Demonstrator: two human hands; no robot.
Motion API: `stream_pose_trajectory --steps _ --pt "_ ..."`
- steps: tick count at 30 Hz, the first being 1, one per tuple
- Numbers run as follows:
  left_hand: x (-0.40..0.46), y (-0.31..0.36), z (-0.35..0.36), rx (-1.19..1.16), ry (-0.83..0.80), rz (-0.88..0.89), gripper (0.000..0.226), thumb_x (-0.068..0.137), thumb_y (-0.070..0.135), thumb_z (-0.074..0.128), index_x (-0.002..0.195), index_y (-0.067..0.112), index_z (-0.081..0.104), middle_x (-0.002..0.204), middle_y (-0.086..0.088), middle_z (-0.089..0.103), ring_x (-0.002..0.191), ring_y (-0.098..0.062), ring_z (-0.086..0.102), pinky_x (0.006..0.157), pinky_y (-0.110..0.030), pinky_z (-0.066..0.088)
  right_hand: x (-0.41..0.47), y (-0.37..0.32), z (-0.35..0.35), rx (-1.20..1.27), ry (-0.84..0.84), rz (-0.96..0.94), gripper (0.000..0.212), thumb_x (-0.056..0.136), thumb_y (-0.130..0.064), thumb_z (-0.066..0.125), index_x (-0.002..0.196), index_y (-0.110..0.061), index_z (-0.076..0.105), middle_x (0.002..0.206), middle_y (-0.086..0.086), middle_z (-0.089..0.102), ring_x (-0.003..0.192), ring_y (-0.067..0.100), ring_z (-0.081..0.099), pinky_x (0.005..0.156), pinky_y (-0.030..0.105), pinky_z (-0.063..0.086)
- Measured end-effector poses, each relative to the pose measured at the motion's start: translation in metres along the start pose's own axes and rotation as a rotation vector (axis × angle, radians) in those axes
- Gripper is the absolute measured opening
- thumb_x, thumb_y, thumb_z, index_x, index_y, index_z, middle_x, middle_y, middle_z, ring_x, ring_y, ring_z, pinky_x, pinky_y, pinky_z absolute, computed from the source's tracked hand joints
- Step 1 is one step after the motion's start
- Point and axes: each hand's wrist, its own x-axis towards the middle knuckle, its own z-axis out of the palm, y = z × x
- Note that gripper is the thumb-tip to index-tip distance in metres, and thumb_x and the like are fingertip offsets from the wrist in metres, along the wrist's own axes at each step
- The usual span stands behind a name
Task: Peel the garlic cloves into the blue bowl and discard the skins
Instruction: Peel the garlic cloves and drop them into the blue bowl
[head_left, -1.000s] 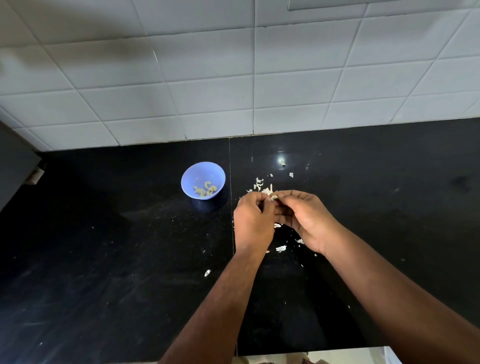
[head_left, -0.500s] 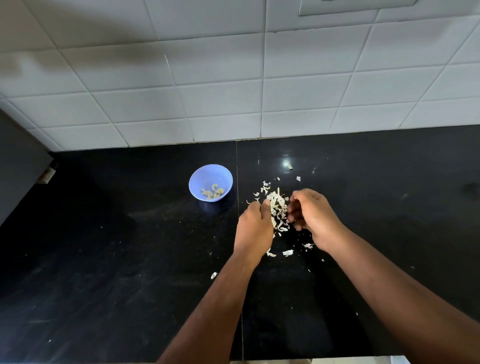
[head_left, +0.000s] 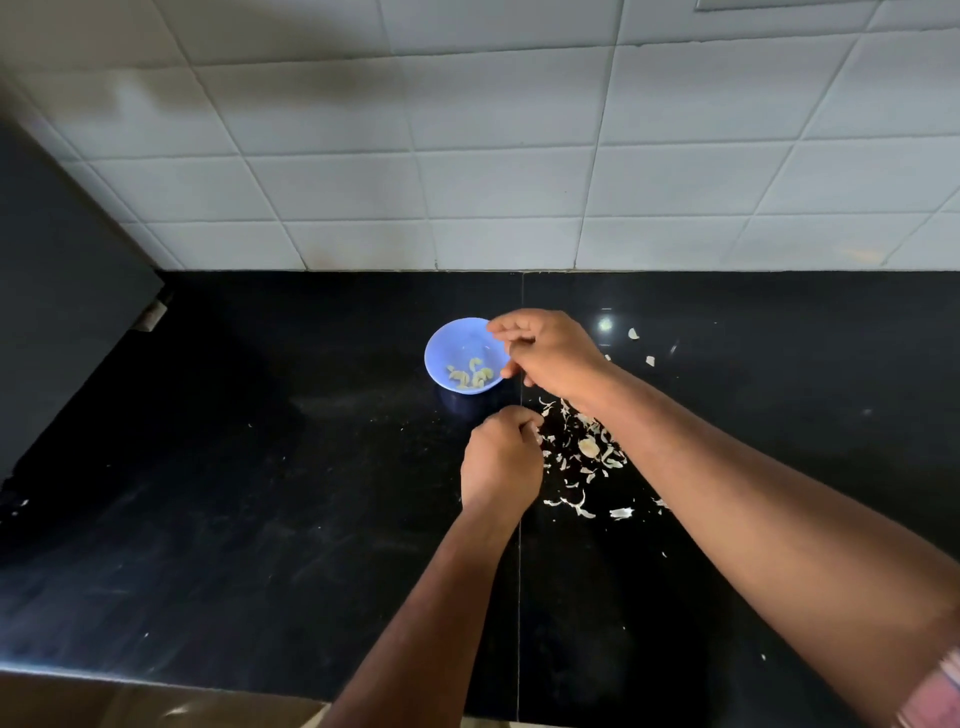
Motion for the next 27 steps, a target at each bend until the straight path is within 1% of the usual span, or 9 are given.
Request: stream_pose_trajectory --steps 4,7,9,11,14,16,18,22,27 --pt "0.003 0.002 -0.009 0.009 0.037 -0.026 0.013 0.101 0.026 0.064 0.105 0.029 0.076 0.095 0.014 0.075 0.086 -0.005 0.069 0.080 -0.033 0.060 -0.022 0.023 -0.032 -0.148 0.104 -0.019 0.015 0.097 -0.015 0.071 0.109 -0.024 0.075 0.098 -0.011 0.075 0.073 0.007 0.074 0.056 0.011 0.047" --pt "0.006 0.004 -0.004 0.031 0.057 -0.037 0.006 0.099 0.029 0.070 0.097 0.029 0.076 0.087 0.014 0.074 0.082 -0.006 0.069 0.078 -0.036 0.062 -0.048 0.044 -0.053 -0.347 0.036 0.026 0.010 0.092 -0.021 0.076 0.092 -0.030 0.076 0.086 -0.015 0.074 0.071 0.000 0.069 0.064 0.020 0.049" --pt "0.005 0.008 -0.001 0.048 0.039 -0.025 0.017 0.103 0.026 0.063 0.110 0.029 0.078 0.096 0.011 0.076 0.085 -0.012 0.071 0.077 -0.037 0.062 -0.062 0.058 -0.055 -0.431 -0.045 0.090 0.008 0.088 -0.026 0.079 0.085 -0.032 0.076 0.081 -0.015 0.074 0.065 -0.001 0.066 0.063 0.025 0.048" --pt "0.004 0.011 0.003 0.070 0.024 -0.006 0.026 0.105 0.023 0.057 0.121 0.028 0.076 0.103 0.008 0.077 0.087 -0.016 0.073 0.076 -0.036 0.062 -0.073 0.068 -0.050 -0.503 -0.088 0.117 0.009 0.085 -0.035 0.082 0.089 -0.033 0.075 0.083 -0.014 0.072 0.071 0.004 0.067 0.066 0.029 0.050" --pt "0.000 0.015 0.005 0.062 0.063 0.004 0.010 0.100 0.029 0.067 0.101 0.028 0.078 0.086 0.012 0.075 0.078 -0.010 0.070 0.072 -0.035 0.061 -0.085 0.080 -0.040 -0.560 -0.072 0.078 0.014 0.086 -0.037 0.083 0.094 -0.031 0.073 0.088 -0.014 0.068 0.081 0.009 0.066 0.072 0.031 0.054" --pt "-0.003 0.015 0.007 0.027 0.111 0.019 0.015 0.098 0.036 0.072 0.086 0.026 0.071 0.076 0.010 0.071 0.070 -0.006 0.066 0.066 -0.033 0.058 -0.089 0.083 -0.036 -0.554 -0.022 0.047 0.015 0.086 -0.034 0.082 0.090 -0.029 0.069 0.086 -0.013 0.065 0.080 0.011 0.064 0.069 0.031 0.051" --pt "-0.007 0.017 0.009 -0.066 0.106 0.017 0.021 0.099 0.040 0.070 0.085 0.025 0.068 0.074 0.006 0.070 0.063 -0.006 0.061 0.061 -0.031 0.052 -0.091 0.084 -0.037 -0.444 0.048 0.033 0.020 0.085 -0.034 0.084 0.087 -0.027 0.064 0.082 -0.009 0.065 0.073 0.010 0.062 0.064 0.032 0.048" --pt "-0.010 0.027 0.017 -0.534 -0.146 -0.197 0.027 0.101 0.036 0.070 0.090 0.012 0.074 0.081 -0.007 0.072 0.058 -0.011 0.055 0.045 -0.027 0.038 -0.095 0.077 -0.043 -0.115 0.171 0.036 0.020 0.085 -0.032 0.087 0.083 -0.024 0.068 0.071 -0.004 0.070 0.057 0.004 0.061 0.055 0.023 0.048" --pt "-0.012 0.036 0.021 -0.796 -0.294 -0.382 0.018 0.097 0.020 0.078 0.100 0.004 0.072 0.072 -0.004 0.071 0.054 -0.011 0.055 0.042 -0.022 0.035 -0.103 0.075 -0.053 -0.115 0.141 0.025 0.011 0.085 -0.026 0.085 0.089 -0.031 0.075 0.079 -0.005 0.075 0.062 0.007 0.068 0.063 0.028 0.059"
